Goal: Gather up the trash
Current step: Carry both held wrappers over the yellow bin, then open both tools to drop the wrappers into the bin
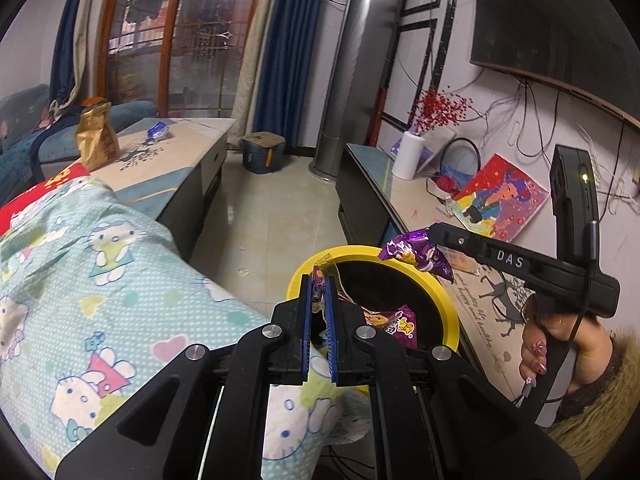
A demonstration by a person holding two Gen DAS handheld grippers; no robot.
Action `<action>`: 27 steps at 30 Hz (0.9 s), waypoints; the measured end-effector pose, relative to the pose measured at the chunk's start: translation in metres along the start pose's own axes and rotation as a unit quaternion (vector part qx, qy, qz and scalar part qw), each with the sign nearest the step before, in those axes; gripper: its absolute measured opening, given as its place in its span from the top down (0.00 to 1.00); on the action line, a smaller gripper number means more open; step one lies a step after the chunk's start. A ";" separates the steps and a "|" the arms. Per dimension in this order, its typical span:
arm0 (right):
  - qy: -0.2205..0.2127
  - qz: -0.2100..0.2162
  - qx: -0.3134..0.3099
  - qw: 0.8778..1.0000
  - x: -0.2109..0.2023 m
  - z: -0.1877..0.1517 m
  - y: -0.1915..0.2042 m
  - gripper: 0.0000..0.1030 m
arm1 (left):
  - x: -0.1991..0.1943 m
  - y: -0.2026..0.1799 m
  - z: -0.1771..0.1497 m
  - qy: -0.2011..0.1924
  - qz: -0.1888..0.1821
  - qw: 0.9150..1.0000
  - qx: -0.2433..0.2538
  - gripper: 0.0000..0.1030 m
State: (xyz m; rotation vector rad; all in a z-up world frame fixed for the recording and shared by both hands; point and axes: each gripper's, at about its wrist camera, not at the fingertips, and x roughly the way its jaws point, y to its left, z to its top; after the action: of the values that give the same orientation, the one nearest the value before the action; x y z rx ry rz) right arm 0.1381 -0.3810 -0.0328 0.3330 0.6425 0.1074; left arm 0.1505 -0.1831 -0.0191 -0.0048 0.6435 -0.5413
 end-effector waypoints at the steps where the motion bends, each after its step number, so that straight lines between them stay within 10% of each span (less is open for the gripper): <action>1: 0.000 -0.002 0.003 1.000 0.000 0.000 -0.003 0.95 | 0.002 -0.002 -0.001 0.001 -0.001 1.000 0.003 0.94; 23: 0.017 -0.022 0.032 0.999 0.021 0.017 -0.039 0.94 | 0.073 -0.043 -0.005 0.043 -0.040 0.998 0.034 0.93; 25: 0.018 -0.025 0.039 0.999 0.022 0.017 -0.042 0.89 | 0.080 -0.043 -0.005 0.046 -0.056 0.997 0.029 0.89; 27: 0.018 -0.028 0.048 0.998 0.021 0.015 -0.046 0.79 | 0.085 -0.044 -0.005 0.052 -0.069 0.996 0.023 0.63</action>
State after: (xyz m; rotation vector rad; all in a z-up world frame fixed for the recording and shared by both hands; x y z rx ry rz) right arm 0.1640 -0.4238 -0.0489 0.4054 0.6932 0.0287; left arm 0.1832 -0.2607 -0.0641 0.0216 0.7363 -0.6937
